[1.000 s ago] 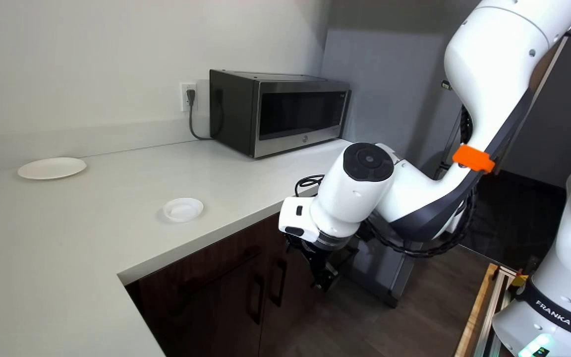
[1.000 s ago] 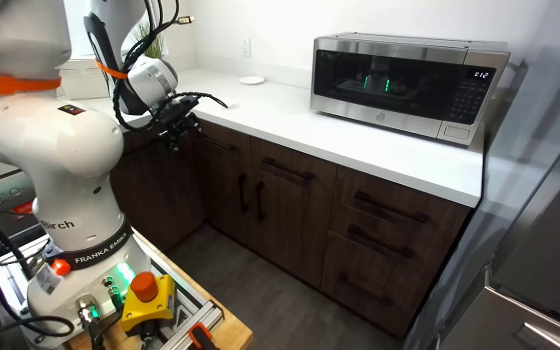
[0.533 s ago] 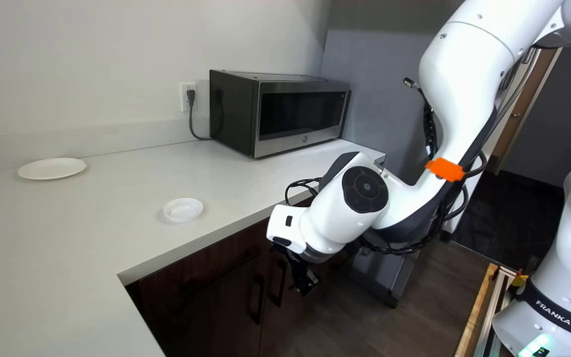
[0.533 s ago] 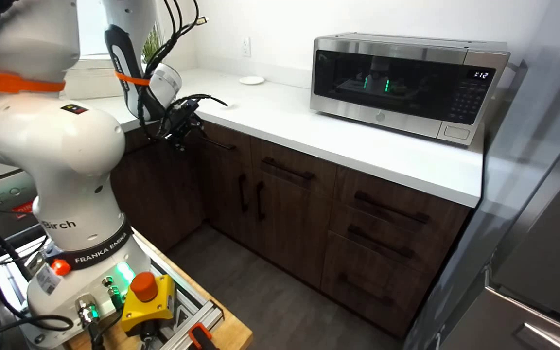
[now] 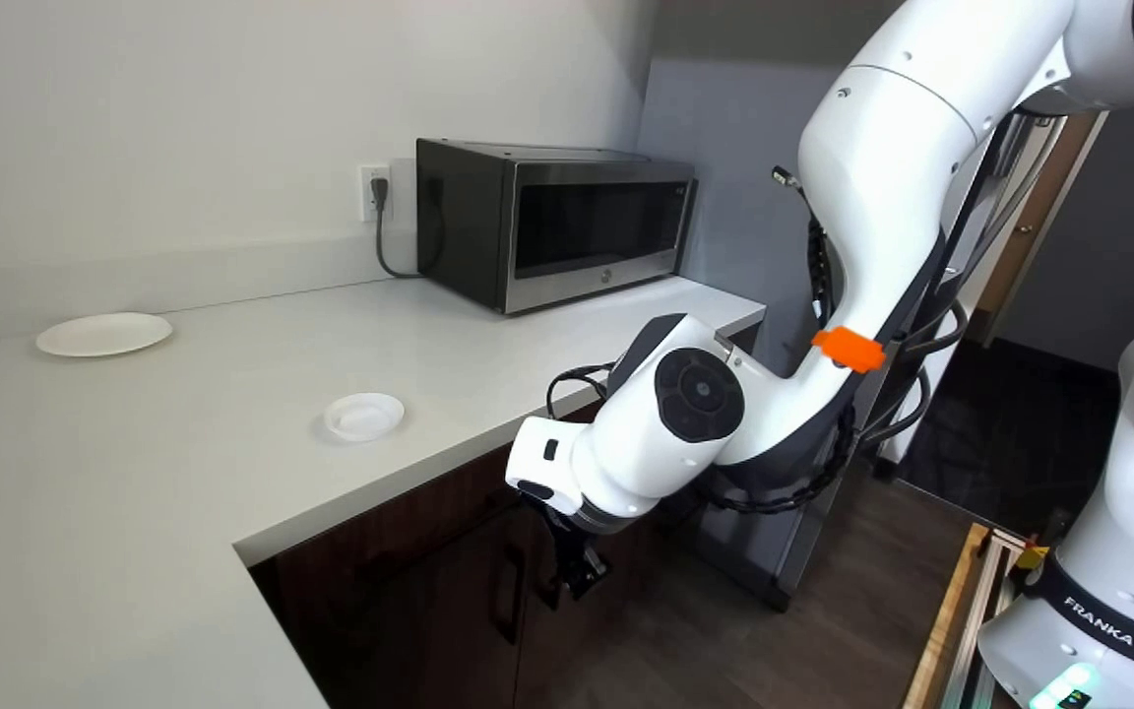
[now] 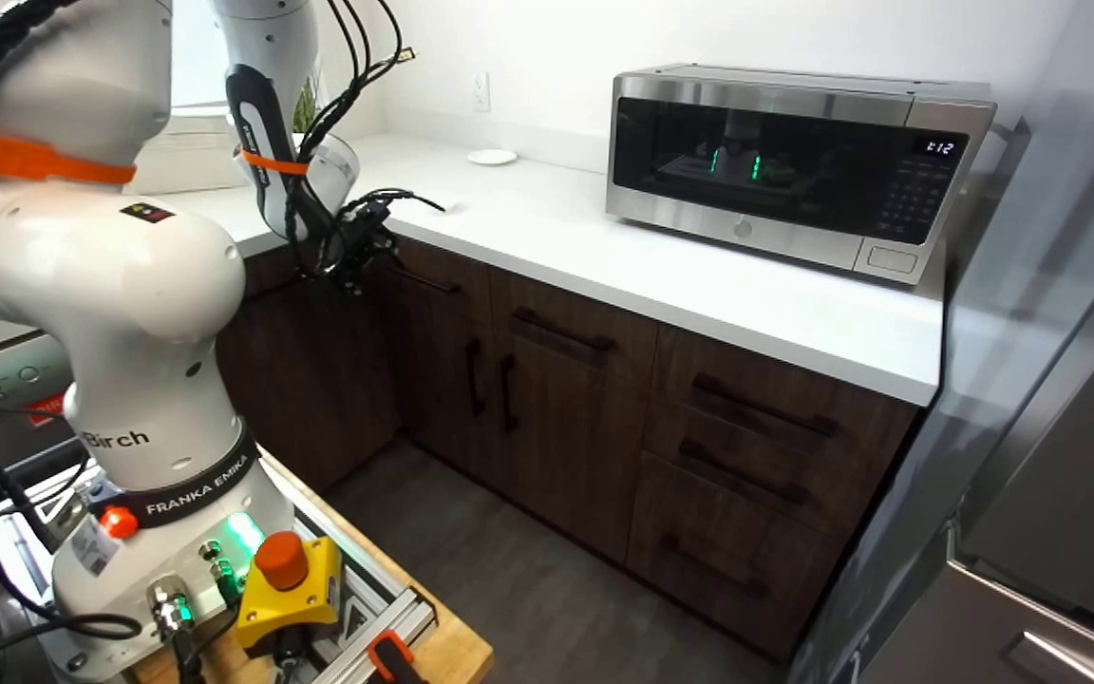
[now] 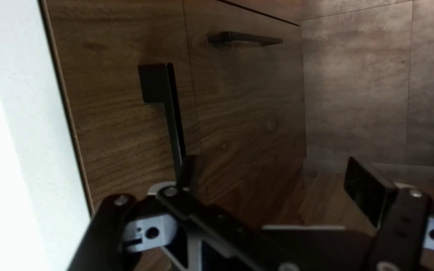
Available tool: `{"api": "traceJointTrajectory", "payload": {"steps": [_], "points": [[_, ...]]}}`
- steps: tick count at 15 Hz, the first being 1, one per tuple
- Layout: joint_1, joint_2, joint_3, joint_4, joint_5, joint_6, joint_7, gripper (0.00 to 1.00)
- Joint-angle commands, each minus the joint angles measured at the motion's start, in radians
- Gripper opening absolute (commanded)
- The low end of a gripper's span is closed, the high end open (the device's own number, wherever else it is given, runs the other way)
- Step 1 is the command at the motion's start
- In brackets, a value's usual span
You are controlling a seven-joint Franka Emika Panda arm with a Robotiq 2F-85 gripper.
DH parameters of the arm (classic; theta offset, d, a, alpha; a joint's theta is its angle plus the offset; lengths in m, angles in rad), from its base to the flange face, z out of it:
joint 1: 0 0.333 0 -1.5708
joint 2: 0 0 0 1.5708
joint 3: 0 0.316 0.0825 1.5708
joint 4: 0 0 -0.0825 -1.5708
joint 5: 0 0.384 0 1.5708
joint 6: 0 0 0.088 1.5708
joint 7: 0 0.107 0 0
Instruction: Open the drawer on the far left
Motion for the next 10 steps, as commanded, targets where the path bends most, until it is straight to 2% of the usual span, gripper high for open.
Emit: {"api": "traceJointTrajectory", "payload": {"steps": [1, 5, 10], "points": [[-0.019, 0.066, -0.006, 0.074, -0.018, 0.024, 0.006, 1.00], [-0.027, 0.133, -0.011, 0.139, 0.008, 0.025, -0.015, 1.00], [-0.018, 0.202, -0.021, 0.188, -0.030, 0.029, 0.001, 1.00]]}}
